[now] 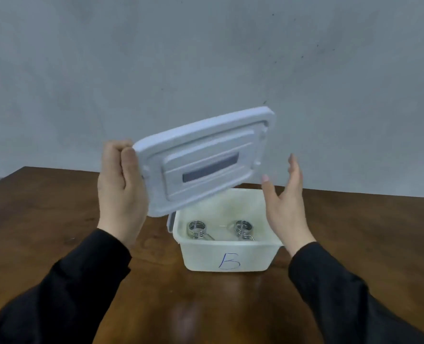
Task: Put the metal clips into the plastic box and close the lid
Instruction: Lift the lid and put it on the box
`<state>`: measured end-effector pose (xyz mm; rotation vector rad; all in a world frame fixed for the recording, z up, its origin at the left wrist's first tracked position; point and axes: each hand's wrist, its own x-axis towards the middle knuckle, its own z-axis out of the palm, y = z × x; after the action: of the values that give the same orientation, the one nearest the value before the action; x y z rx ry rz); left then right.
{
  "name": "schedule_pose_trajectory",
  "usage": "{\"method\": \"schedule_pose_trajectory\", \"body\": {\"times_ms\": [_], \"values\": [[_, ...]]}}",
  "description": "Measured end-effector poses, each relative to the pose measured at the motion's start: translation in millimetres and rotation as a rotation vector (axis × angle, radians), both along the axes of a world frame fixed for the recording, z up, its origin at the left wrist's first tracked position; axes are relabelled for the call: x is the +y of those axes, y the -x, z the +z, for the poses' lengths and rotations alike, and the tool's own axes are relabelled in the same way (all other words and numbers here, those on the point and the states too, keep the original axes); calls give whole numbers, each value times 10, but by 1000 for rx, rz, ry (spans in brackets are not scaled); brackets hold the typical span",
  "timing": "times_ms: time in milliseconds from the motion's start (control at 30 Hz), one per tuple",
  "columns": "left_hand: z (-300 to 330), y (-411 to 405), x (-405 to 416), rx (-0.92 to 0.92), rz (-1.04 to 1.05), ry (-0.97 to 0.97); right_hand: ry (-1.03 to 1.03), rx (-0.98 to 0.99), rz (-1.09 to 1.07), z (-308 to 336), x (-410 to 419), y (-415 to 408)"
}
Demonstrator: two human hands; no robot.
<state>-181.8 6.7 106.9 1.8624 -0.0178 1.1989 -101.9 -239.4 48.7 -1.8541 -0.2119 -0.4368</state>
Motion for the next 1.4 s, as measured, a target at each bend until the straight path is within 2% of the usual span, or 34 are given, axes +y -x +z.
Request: {"method": "schedule_pose_trajectory", "body": {"times_ms": [100, 233, 267, 433, 600, 700, 900, 1000, 1167, 1300, 1333, 1400], "values": [[192, -291, -104, 120, -158, 207, -61, 98, 93, 186, -303, -187], [125, -777, -25, 369, -278, 531, -94, 180, 6, 168, -427, -232], [30, -865, -4, 456, -309, 544, -87, 198, -16, 123, -435, -256], [-612, -1111, 29, 772, -295, 267, 108, 345, -65, -192, -442, -437], [-890, -1221, 38, 895, -167, 47, 358, 438, -122, -394, -544, -505], [-1024, -1213, 21, 945, -169, 18, 434, 494, -132, -551, -631, -516], [-1070, -1036, 12, 989, -195, 9, 519, 475, -139, -613, -682, -470], [-1113, -990, 6, 1011, -216, 55, 498, 500, -128, -606, -684, -499], [-1055, -915, -28, 1053, -241, 379, 398, 481, -139, -680, -709, -562], [-1125, -782, -12, 1099, -417, 685, 109, 763, -69, -679, -722, -566], [-1130, -757, -13, 1123, -472, 697, 45, 818, -26, -659, -707, -534], [-1142, -764, -17, 1123, -462, 604, 34, 792, 42, -672, -684, -487]]}}
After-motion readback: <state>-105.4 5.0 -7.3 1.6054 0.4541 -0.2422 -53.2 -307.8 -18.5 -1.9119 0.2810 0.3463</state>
